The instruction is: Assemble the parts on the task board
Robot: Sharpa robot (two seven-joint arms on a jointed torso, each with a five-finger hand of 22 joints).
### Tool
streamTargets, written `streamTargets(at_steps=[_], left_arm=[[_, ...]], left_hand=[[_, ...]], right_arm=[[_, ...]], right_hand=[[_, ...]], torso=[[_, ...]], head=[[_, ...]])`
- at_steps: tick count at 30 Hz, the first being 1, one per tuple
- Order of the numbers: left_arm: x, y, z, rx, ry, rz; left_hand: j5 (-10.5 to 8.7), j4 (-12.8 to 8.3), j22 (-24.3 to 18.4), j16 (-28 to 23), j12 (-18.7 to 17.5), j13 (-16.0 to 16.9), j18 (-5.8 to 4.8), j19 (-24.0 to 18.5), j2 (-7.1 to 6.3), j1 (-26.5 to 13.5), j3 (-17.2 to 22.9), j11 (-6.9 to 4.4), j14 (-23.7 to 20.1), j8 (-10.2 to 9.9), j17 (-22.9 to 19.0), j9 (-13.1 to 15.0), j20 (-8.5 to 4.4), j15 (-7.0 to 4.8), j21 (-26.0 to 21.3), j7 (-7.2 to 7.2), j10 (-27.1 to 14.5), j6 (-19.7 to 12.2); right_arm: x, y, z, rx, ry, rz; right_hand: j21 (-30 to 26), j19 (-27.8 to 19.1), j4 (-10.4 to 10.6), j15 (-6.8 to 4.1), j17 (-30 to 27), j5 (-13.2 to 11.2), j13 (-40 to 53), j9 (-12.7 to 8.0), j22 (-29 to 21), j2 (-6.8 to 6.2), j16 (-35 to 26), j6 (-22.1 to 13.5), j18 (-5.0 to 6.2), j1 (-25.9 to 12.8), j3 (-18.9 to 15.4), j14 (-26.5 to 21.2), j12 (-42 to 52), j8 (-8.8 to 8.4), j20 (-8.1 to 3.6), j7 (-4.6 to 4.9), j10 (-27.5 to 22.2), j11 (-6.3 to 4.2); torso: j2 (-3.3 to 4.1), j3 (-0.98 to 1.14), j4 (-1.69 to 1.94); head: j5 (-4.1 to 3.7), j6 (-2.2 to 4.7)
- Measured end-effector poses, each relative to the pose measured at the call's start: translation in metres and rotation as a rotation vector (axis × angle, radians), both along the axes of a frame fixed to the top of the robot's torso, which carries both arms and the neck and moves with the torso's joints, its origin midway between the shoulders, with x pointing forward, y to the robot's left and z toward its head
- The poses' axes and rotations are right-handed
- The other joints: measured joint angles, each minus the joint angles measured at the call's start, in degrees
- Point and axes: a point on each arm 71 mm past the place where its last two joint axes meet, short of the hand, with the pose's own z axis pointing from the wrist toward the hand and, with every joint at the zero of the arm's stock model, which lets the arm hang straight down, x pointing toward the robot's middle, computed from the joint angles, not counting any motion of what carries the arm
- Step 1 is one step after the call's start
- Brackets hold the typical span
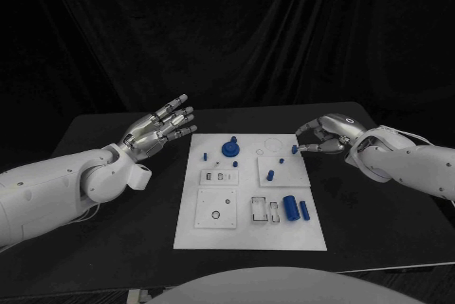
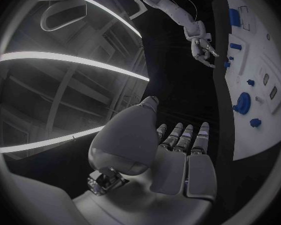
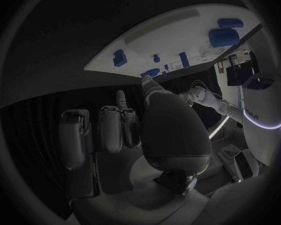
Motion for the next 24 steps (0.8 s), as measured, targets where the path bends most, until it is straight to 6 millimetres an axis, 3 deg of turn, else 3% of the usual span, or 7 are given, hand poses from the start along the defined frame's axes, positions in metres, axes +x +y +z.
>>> streamTargets(at_steps=[5,7,8,12,14,20,24], left_arm=[[0.0,0.001,0.0,0.0,0.0,0.001],[0.0,0.002,0.0,0.0,0.001,0.002],[0.0,0.002,-0.001,0.001,0.001,0.003],[-0.001,0.003,-0.001,0.002,0.003,0.002],[-0.001,0.003,-0.001,0.002,0.004,0.001],[-0.001,0.002,-0.001,0.001,0.006,-0.002],[-0.001,0.002,-0.001,0.0,0.007,-0.004]], left_hand=[[-11.91,0.0,0.0,0.2,0.2,0.0,0.0,0.0,2.63,-9.1,-7.5,0.0,0.0,0.0,0.0,0.1,0.0,0.0,0.0,0.56,0.0,0.6],[-13.29,-0.1,0.0,0.2,0.2,0.0,0.0,0.0,3.24,-10.2,-8.7,0.0,0.0,0.0,0.0,0.1,0.0,0.0,0.0,0.92,0.0,0.9],[-13.31,-0.1,0.0,0.2,0.2,0.0,0.0,0.0,3.3,-10.2,-8.9,0.0,0.0,0.0,0.0,0.1,0.0,0.0,0.0,0.93,0.0,0.9],[-5.84,-0.4,0.0,0.5,0.4,0.0,0.01,0.0,5.35,-5.9,-10.3,0.0,-0.2,0.2,0.0,0.2,0.0,-0.21,0.0,1.66,0.0,1.7],[-4.49,-0.4,0.0,0.5,0.6,0.0,0.0,0.0,5.58,-4.6,-10.3,0.0,-0.2,0.2,0.0,0.2,0.0,-0.21,0.0,1.65,0.0,1.6],[-3.8,-0.1,0.0,0.5,0.6,0.0,0.01,0.0,5.73,-3.8,-10.6,0.0,-0.2,0.5,0.0,0.3,0.0,-0.21,0.0,2.25,0.0,2.3],[-5.19,-0.1,0.0,0.5,0.6,0.0,0.01,0.0,6.31,-4.4,-11.6,0.21,-0.2,0.5,0.0,0.4,0.0,-0.21,0.0,2.57,-0.2,2.6]], right_arm=[[-0.001,0.0,-0.008,-0.005,0.017,-0.004],[0.0,0.001,-0.01,-0.007,0.023,-0.004],[0.0,0.001,-0.011,-0.007,0.026,-0.004],[0.001,0.002,-0.015,-0.011,0.035,-0.009],[0.002,0.002,-0.016,-0.011,0.038,-0.012],[0.004,0.005,-0.019,-0.008,0.049,-0.015],[0.005,0.008,-0.021,-0.005,0.06,-0.014]], right_hand=[[0.0,0.0,0.0,0.0,0.0,0.0,0.0,0.0,0.0,0.0,0.0,0.0,0.0,0.0,0.0,0.0,0.0,0.0,0.0,0.04,0.0,0.0],[0.0,0.0,0.0,0.0,0.0,0.0,0.0,-0.1,0.0,-0.16,0.0,-0.2,0.0,0.2,0.0,0.0,0.0,0.0,0.0,0.2,0.0,0.0],[0.0,0.0,0.0,0.0,0.0,0.0,0.0,-0.1,0.0,-0.22,0.0,-0.2,0.0,0.3,0.0,0.0,0.0,0.0,0.0,0.2,0.0,0.0],[-0.3,0.0,-0.2,0.0,0.0,4.0,0.0,-0.3,0.0,0.22,0.0,-0.4,0.0,2.6,0.2,0.0,-0.2,0.0,0.0,0.41,0.1,0.35],[-0.3,0.0,-0.4,0.0,0.0,5.9,0.0,-0.4,0.0,0.49,0.0,-0.5,0.0,3.3,0.4,0.0,-0.4,0.0,0.0,0.53,0.0,0.44],[-0.6,0.0,-0.4,0.0,0.0,6.7,0.0,-0.4,0.0,0.56,0.0,-0.6,0.0,3.7,0.4,0.0,-0.4,0.0,0.0,0.62,0.0,0.43],[-0.7,0.0,-0.4,0.0,0.0,6.7,0.0,-0.4,0.0,0.33,0.0,-0.6,0.0,4.1,0.4,0.0,-0.4,0.02,0.0,0.62,0.0,0.43]], torso=[[-0.12,0.0,-0.02],[-0.16,0.0,-0.02],[-0.17,0.0,-0.03],[-0.25,0.02,-0.04],[-0.29,0.04,-0.06],[-0.3,0.07,-0.05],[-0.29,0.02,-0.03]], head=[[0.01,-0.08],[0.03,-0.1],[0.03,-0.1],[0.03,-0.08],[0.04,-0.03],[-0.1,0.3],[-0.26,0.47]])
